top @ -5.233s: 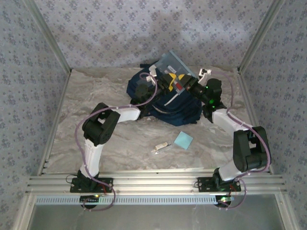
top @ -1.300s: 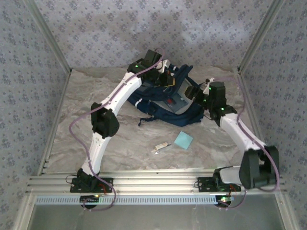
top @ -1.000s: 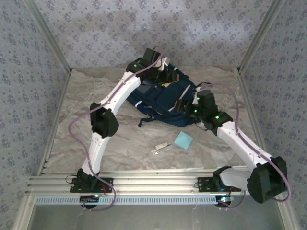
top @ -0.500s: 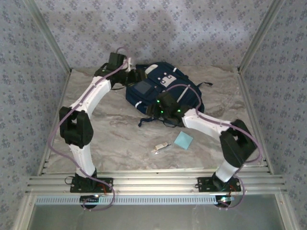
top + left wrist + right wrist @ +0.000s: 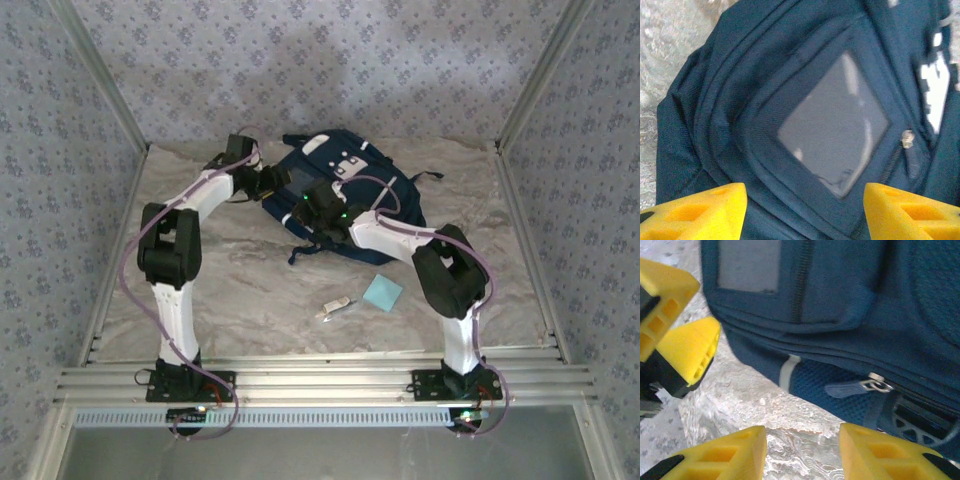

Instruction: Pack books, pencil case, and school supplies into a backpack

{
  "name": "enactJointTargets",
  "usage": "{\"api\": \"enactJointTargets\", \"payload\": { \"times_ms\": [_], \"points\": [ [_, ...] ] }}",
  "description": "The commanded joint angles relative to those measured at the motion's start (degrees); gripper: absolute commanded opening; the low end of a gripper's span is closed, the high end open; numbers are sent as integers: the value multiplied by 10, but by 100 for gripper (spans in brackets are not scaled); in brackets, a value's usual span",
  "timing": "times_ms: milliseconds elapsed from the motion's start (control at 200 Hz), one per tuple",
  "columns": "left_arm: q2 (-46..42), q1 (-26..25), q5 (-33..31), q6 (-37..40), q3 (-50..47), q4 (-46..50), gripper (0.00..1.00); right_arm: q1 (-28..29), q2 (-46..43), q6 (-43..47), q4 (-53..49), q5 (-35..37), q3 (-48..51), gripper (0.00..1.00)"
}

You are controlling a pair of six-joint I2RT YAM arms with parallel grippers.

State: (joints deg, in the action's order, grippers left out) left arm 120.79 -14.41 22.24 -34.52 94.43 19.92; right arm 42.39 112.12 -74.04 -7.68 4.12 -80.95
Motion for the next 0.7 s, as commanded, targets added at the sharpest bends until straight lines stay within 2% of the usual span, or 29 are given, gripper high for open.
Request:
{"api": "enactJointTargets", "payload": {
  "times_ms": [0,250,430,695],
  "points": [
    [14,-2,3,-14,-5,-28,62,3,8,-84,-29,35,-11,46],
    [27,-2,23,-41,-51,-75,62,5,46,-120,-65,25,-58,47],
    [24,-2,33,-45,-67,-90,62,7,65,-164,-61,31,-42,47],
    [17,-2,41,-49,-85,-105,62,-19,110,-174,-84,47,-79,46]
  ]
}}
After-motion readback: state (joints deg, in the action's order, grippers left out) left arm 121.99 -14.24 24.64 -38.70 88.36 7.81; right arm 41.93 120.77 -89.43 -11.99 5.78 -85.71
